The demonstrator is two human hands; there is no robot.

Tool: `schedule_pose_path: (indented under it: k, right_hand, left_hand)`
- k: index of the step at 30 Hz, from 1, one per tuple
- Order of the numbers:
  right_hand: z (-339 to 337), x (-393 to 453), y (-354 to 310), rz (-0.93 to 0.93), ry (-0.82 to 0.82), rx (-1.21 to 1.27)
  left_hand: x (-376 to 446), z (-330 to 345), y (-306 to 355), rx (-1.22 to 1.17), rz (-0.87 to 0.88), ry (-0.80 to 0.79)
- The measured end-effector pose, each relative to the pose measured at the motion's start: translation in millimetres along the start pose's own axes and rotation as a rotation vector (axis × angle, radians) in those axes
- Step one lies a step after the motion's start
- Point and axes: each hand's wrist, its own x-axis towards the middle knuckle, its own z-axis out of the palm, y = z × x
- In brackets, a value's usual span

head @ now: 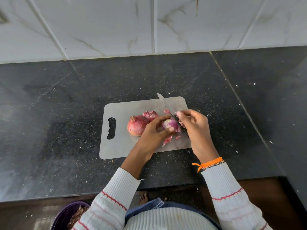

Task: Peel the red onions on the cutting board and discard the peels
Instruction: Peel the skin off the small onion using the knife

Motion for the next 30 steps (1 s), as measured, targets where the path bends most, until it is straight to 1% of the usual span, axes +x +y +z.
schedule_pose_path:
  k: [1, 2, 4, 7, 9, 11, 14, 16, 21, 27, 30]
  right_hand:
    - [-1, 0, 0, 0.023, 0.022, 0.070]
    - [-2, 1, 1, 0.030, 0.049, 0.082]
    - [-5, 3, 5, 0.011, 0.057, 0.010]
    - [-9, 3, 7, 0.011, -0.030, -0.083]
    - [-10, 2, 7, 0.002, -0.094, -0.093]
    - [-7, 0, 5, -0.011, -0.119, -0.134]
    - [-7, 1, 7, -0.068, -0.052, -0.257]
    - [-7, 2, 8, -0.094, -0.024, -0.296]
    - [-7, 2, 9, -0.145, 0.009, -0.401]
    - [-7, 2, 9, -0.224, 0.015, -0.497]
    - [-7, 3, 11, -0.245, 0.021, -0.531]
  left_hand:
    - [0, 0, -1, -0.013, -0.017, -0.001]
    - [1, 1, -1, -0.045, -0.041, 0.000]
    - [2, 2, -1, -0.138, -0.091, -0.003]
    - [3, 2, 2, -0.269, -0.134, -0.002]
    - [3, 2, 3, -0.276, -0.135, -0.002]
    - [2, 2, 4, -0.261, -0.136, -0.004]
    - [1, 3, 4, -0.257, -0.138, -0.009]
    - [2, 3, 4, -0.260, -0.134, -0.002]
    - [2, 3, 7, -0.284, -0.136, 0.015]
    - [4, 1, 5, -0.397, -0.204, 0.029]
    - [5, 2, 4, -0.402, -0.214, 0.041]
